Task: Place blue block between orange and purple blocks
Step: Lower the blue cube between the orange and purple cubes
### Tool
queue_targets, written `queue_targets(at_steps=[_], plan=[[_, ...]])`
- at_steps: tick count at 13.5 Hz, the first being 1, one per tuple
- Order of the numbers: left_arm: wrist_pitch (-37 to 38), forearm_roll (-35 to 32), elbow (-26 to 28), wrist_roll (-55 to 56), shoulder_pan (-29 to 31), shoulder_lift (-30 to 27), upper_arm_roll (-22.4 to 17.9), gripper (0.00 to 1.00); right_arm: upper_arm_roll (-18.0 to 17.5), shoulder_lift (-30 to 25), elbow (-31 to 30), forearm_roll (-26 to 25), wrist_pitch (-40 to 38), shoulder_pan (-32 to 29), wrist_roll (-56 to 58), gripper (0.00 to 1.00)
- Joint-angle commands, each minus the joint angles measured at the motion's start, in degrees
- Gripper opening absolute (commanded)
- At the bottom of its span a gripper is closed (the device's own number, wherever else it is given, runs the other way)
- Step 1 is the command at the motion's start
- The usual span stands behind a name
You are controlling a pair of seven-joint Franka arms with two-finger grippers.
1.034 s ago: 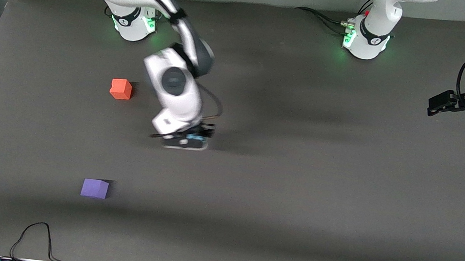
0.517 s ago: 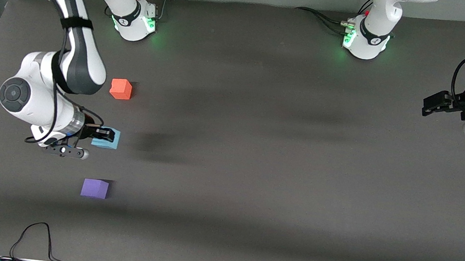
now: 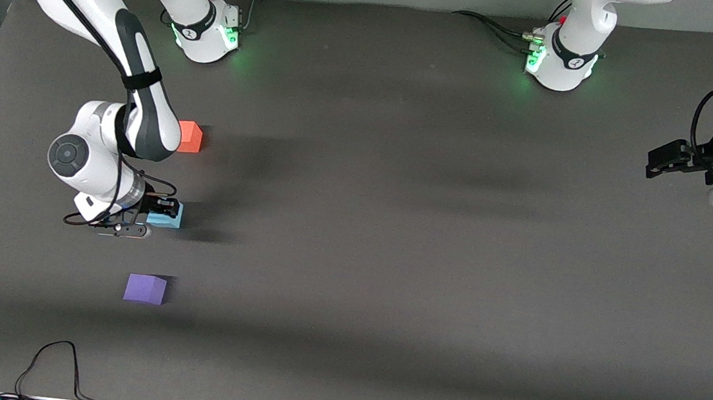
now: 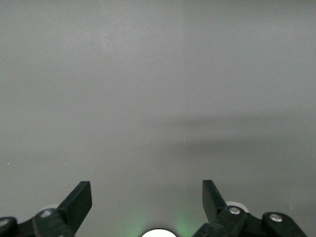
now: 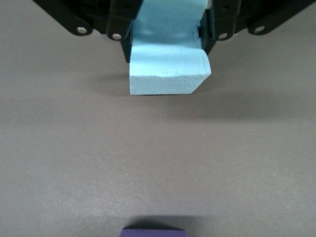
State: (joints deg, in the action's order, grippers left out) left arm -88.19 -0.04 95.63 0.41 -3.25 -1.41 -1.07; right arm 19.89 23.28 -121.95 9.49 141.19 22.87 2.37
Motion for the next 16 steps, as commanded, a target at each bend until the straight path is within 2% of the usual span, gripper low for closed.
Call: queue_targets(at_steps=[1, 2, 5, 6, 7, 9, 11, 14, 16], plan=[[0.39, -0.31, -0.18, -0.85, -0.53, -0.17, -0.34, 1.00, 0.06, 0.36, -0.13, 1.67, 1.19, -0.10, 2.46, 0.47], [0.12, -0.40, -0.18, -0.85, -0.70, -0.17, -0.34, 1.00, 0.14, 0.97, -0.13, 1.67, 1.62, -0.10, 2.37, 0.53], [-0.49, -0.32, -0.18, -0.76, -0.79, -0.17, -0.25, 1.00, 0.06, 1.15, -0.04, 1.67, 1.81, -0.71, 2.46, 0.55], [-0.67, -0.32, -0.26, -0.85, -0.79, -0.17, -0.25, 1.00, 0.06, 1.24, -0.04, 1.67, 1.72, -0.89, 2.46, 0.65], [-0.67, -0.32, -0.26, -0.85, -0.88, -0.17, -0.25, 1.00, 0.06, 1.41, -0.04, 1.93, 1.54, -0.89, 2.29, 1.00], [-0.67, -0.32, -0.18, -0.85, -0.70, -0.09, -0.25, 1.00, 0.06, 0.72, 0.14, 6.23, 0.93, -0.63, 2.46, 1.00], [-1.20, -0.32, -0.18, -0.85, -0.79, 0.00, -0.25, 1.00, 0.14, -2.52, 1.18, 6.24, -3.96, -0.45, 2.64, 1.00], [-1.37, -0.32, -0.18, -0.85, -0.62, 0.09, -0.25, 1.00, 1.98, -8.93, 8.11, 5.63, -15.99, -0.37, 2.37, 1.00], [-1.55, -0.32, -0.18, -0.76, -0.61, 0.09, -0.34, 1.00, 2.52, -12.45, 15.04, 1.08, -24.96, -0.37, 1.76, 1.00]])
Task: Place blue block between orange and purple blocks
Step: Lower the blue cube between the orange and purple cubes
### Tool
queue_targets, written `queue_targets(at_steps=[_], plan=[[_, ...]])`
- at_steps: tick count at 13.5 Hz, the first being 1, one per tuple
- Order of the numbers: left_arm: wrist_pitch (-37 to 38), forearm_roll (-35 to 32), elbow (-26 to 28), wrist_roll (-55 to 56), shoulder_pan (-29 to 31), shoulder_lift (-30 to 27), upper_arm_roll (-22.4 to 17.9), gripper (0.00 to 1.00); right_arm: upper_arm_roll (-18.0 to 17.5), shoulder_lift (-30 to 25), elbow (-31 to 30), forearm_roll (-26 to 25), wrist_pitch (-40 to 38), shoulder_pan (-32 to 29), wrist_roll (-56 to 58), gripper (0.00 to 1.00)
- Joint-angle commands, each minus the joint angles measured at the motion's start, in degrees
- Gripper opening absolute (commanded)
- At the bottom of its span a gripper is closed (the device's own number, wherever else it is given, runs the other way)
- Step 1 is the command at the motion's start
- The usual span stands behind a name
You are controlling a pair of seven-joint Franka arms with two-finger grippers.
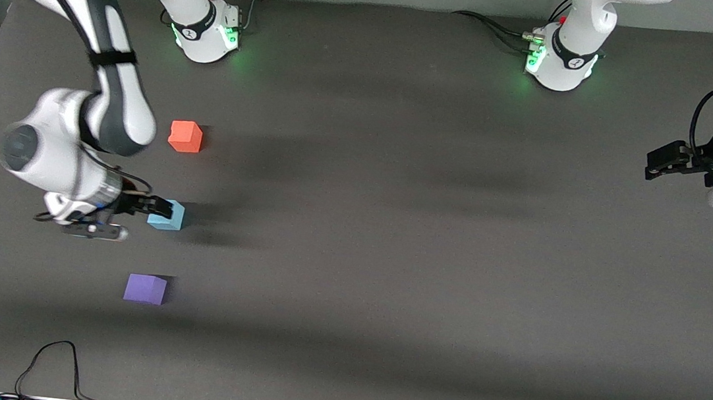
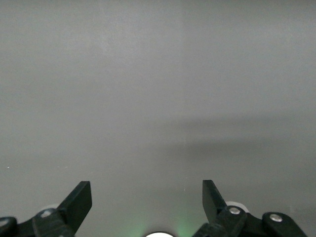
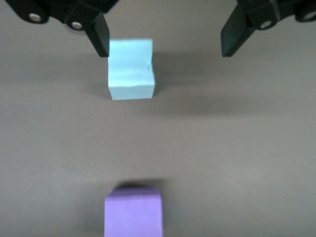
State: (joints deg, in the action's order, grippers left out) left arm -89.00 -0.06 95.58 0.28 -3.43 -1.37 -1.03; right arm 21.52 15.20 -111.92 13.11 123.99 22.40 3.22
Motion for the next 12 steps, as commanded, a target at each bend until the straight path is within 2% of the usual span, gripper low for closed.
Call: queue_targets(at_steps=[1, 4, 6, 12], plan=[[-0.74, -0.29, -0.13, -0.63, -0.35, 0.14, -0.37, 1.00, 1.06, -6.04, 8.18, -4.39, -12.23, 0.02, 0.83, 1.00], [-0.74, -0.20, -0.13, -0.63, -0.35, 0.14, -0.37, 1.00, 2.30, -11.14, 13.91, -7.47, -21.04, 0.19, 0.74, 1.00], [-0.74, -0.20, -0.04, -0.63, -0.43, 0.23, -0.37, 1.00, 2.47, -11.68, 16.98, -8.71, -25.01, 0.10, 0.74, 1.00], [-0.91, 0.15, -0.04, -0.54, -0.43, 0.41, -0.28, 1.00, 2.03, -10.81, 21.56, -8.71, -27.75, 0.28, 0.74, 1.00]])
